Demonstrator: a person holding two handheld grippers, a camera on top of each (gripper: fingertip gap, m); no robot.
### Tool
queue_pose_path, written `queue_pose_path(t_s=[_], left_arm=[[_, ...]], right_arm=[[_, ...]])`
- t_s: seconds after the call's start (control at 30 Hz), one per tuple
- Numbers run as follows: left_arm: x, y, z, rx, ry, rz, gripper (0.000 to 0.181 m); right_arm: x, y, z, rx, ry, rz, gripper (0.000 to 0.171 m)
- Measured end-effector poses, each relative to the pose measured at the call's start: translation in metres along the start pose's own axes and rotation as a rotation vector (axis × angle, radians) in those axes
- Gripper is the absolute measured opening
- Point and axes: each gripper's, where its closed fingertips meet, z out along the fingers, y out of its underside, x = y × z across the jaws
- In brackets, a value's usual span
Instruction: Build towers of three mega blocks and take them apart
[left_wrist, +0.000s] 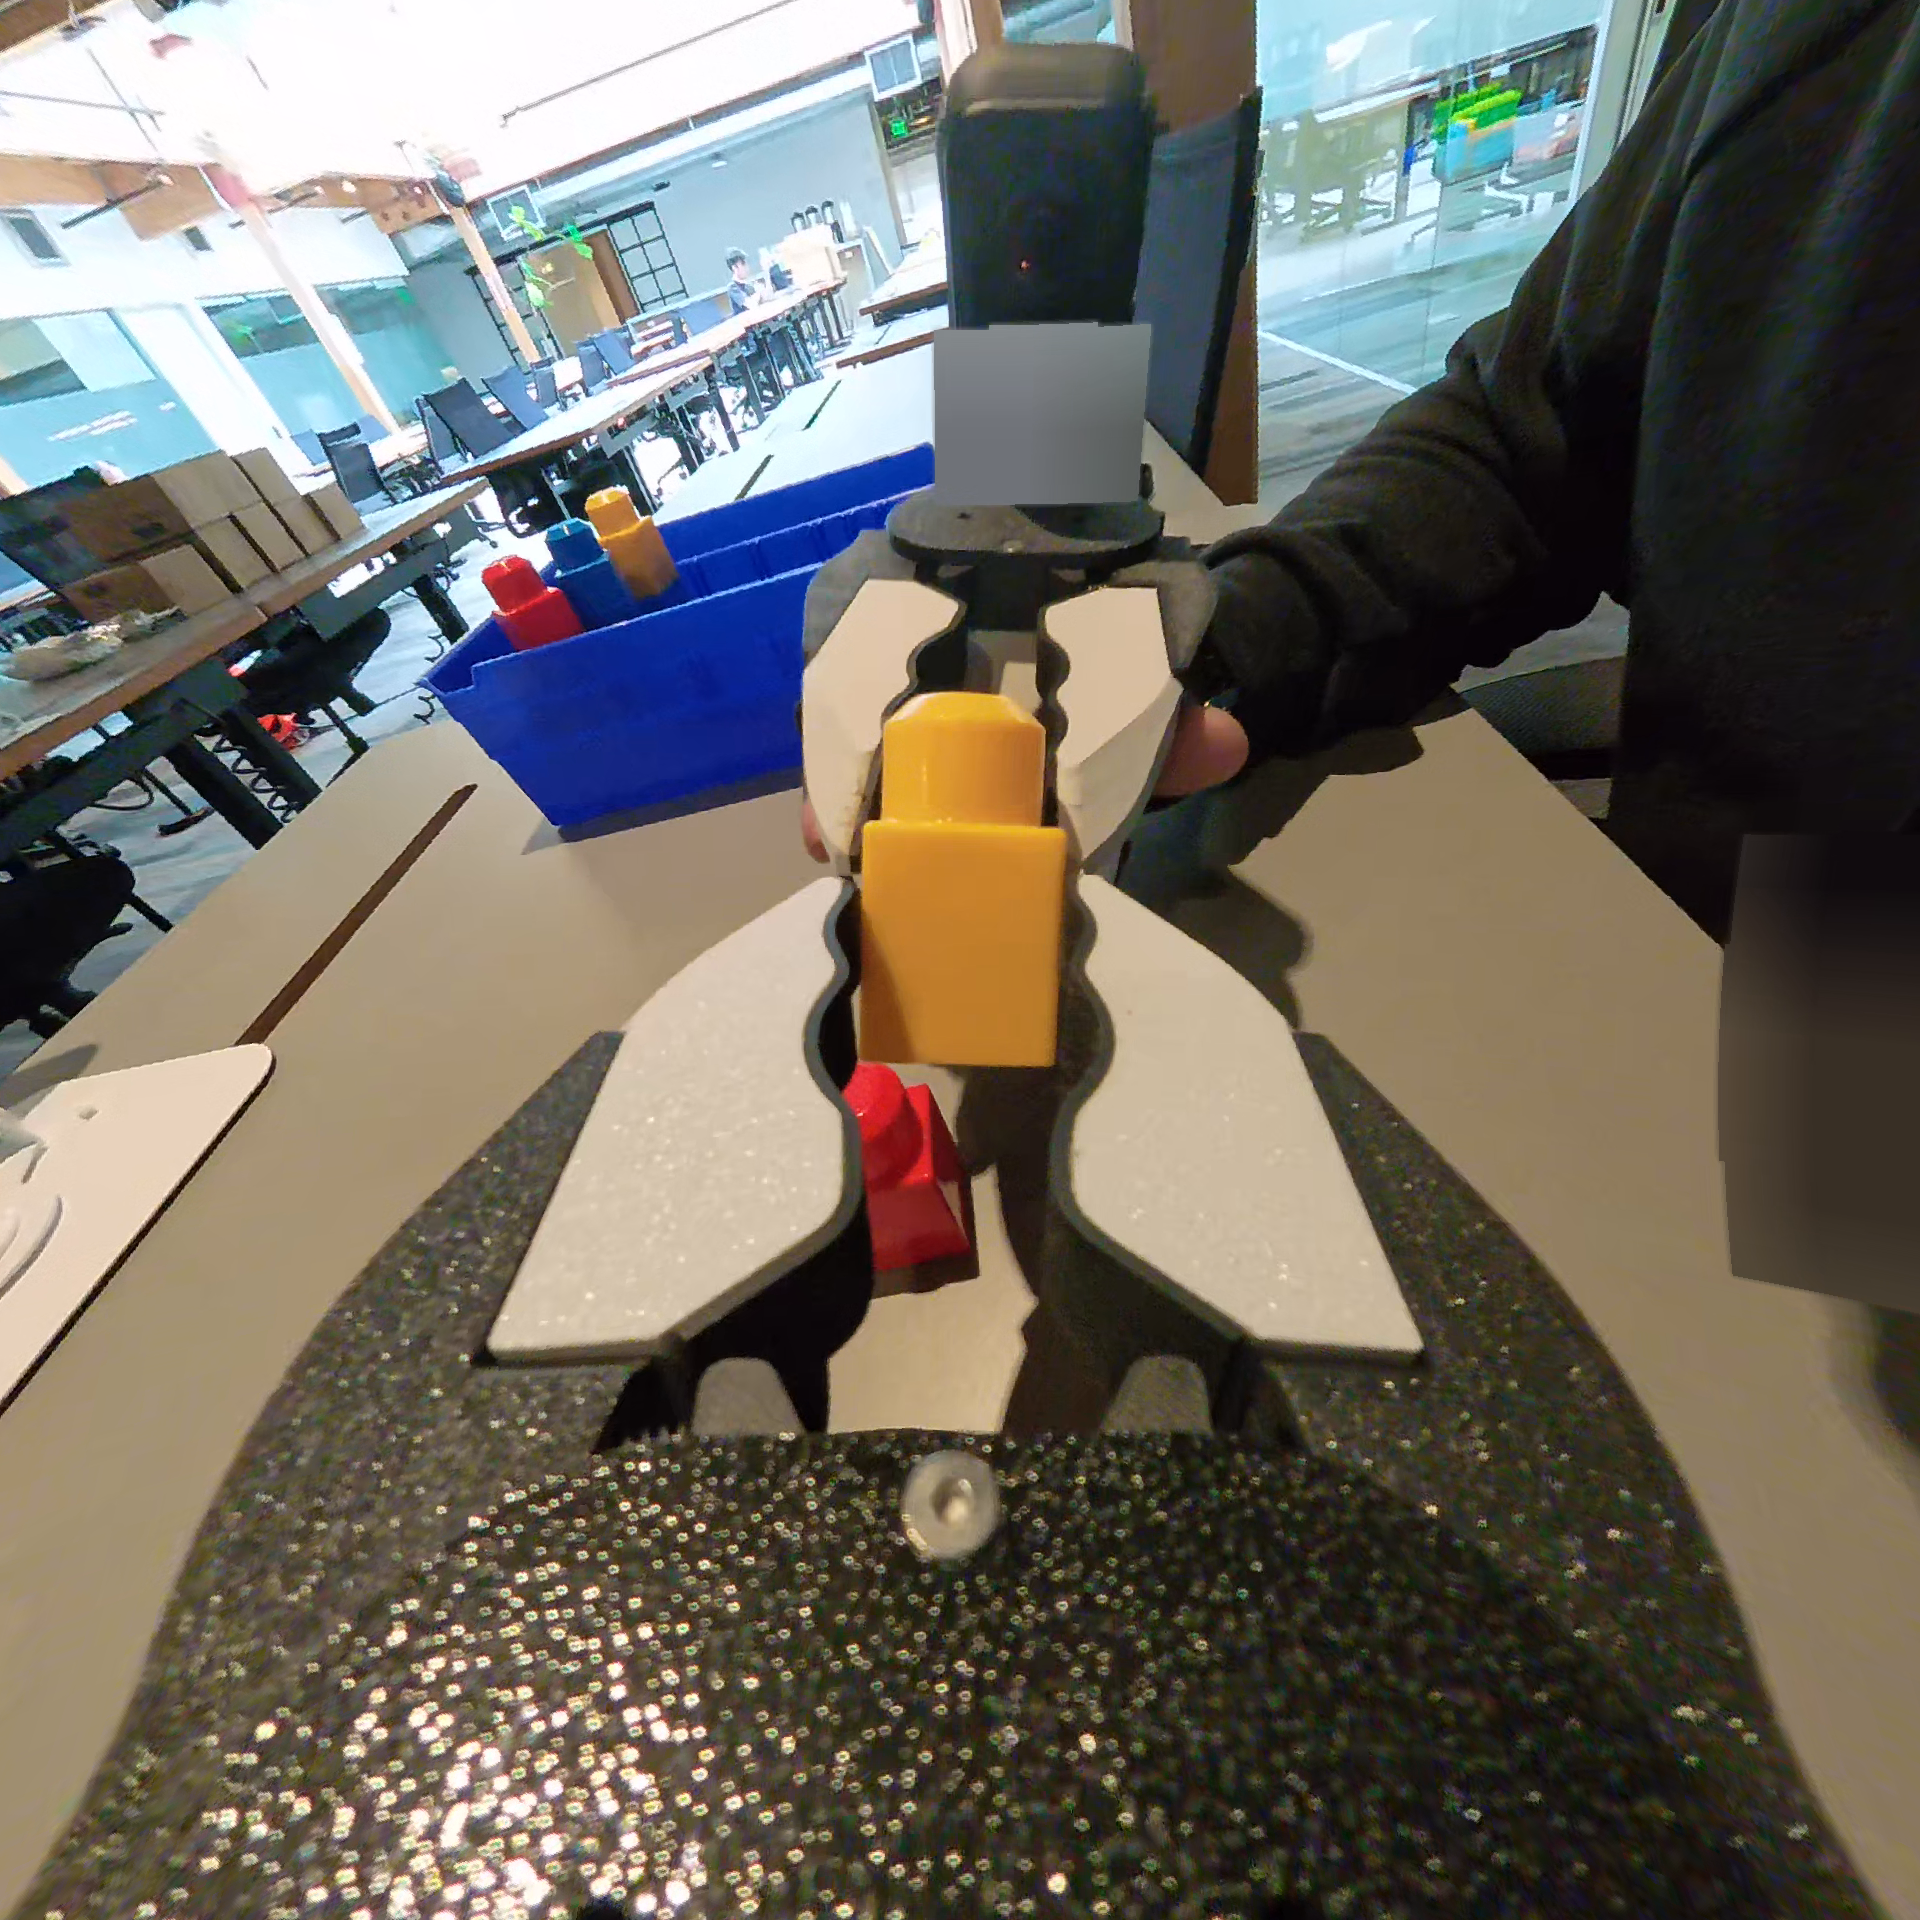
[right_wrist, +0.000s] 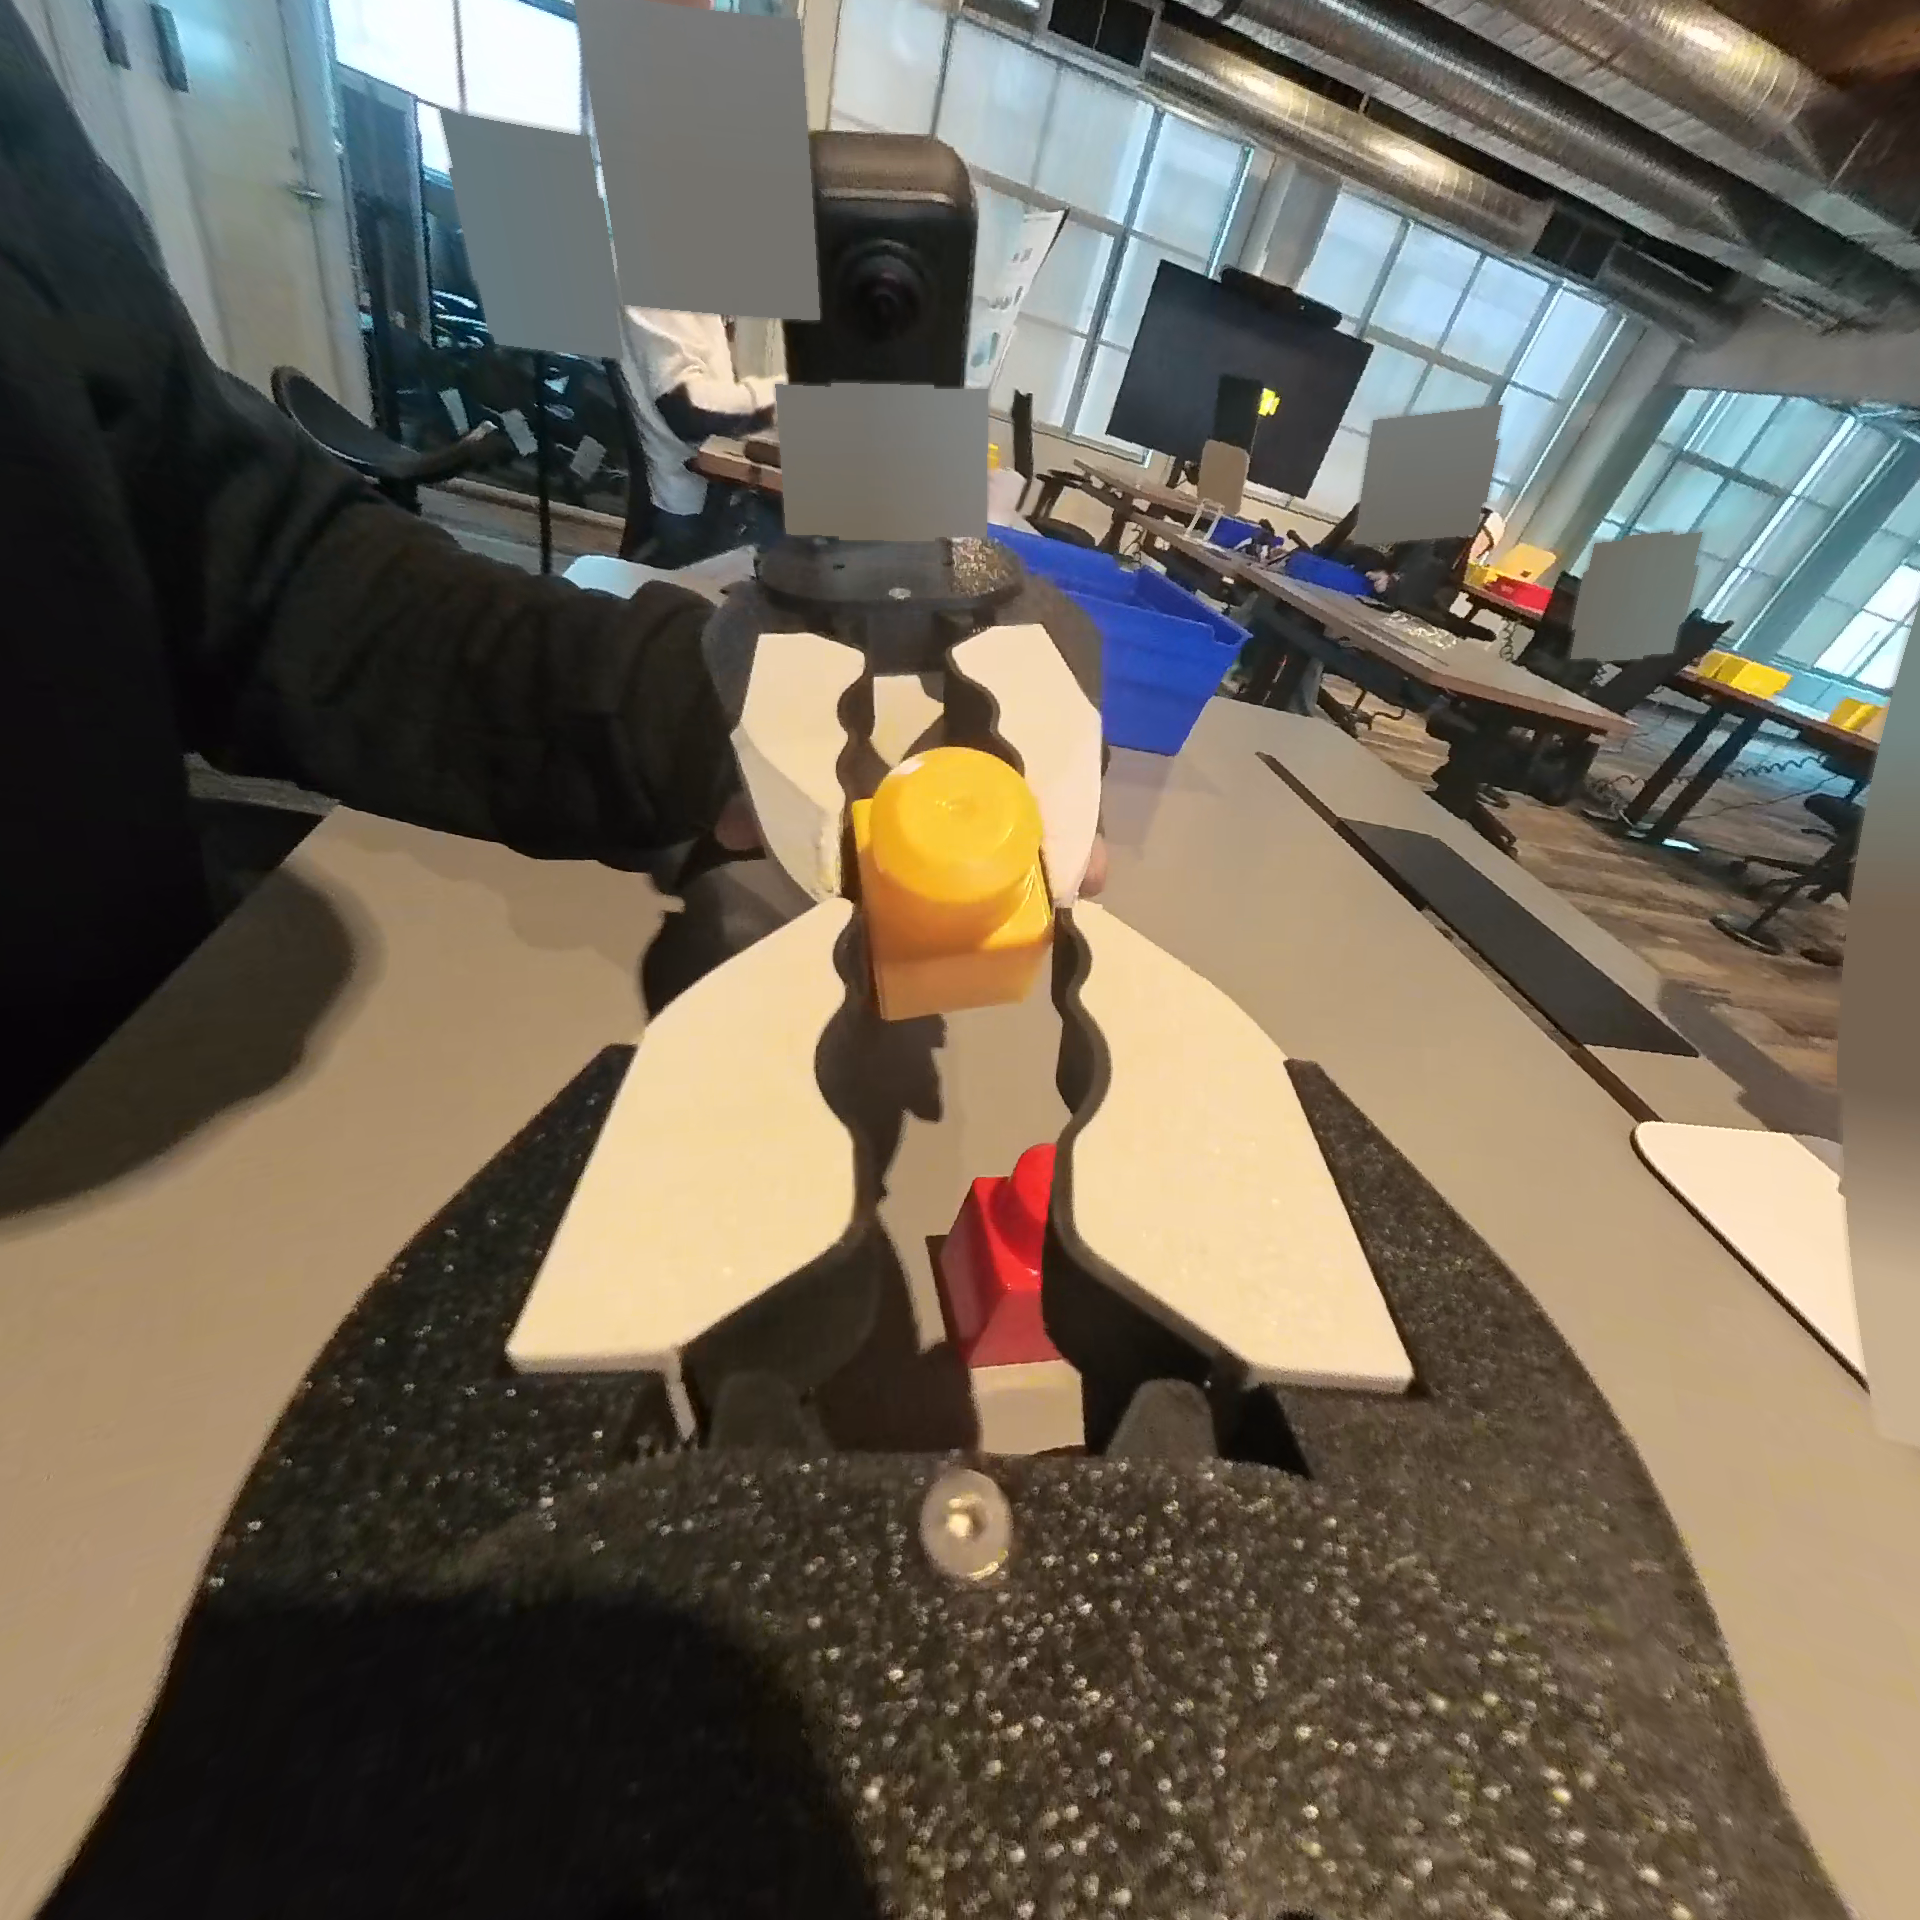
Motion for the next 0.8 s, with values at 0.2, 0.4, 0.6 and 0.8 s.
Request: queue_pose_path(t_s=[0.2,0.4,0.6,0.8], left_arm=[[-0.005,0.003,0.001,-0.024,-0.034,-0.026,0.035],[-0.022,0.003,-0.009,-0.016,-0.087,-0.115,0.045],[-0.051,0.011,-0.028,-0.058,-0.214,-0.145,0.044],[-0.061,0.013,-0.037,-0.075,-0.264,-0.159,0.043]], right_arm=[[0.005,0.004,0.0,-0.031,-0.014,0.075,0.034],[0.019,0.008,-0.008,-0.095,-0.037,0.156,0.034],[0.038,0.034,-0.016,-0.364,-0.071,0.241,0.034],[0.037,0.044,-0.013,-0.534,-0.133,0.203,0.034]])
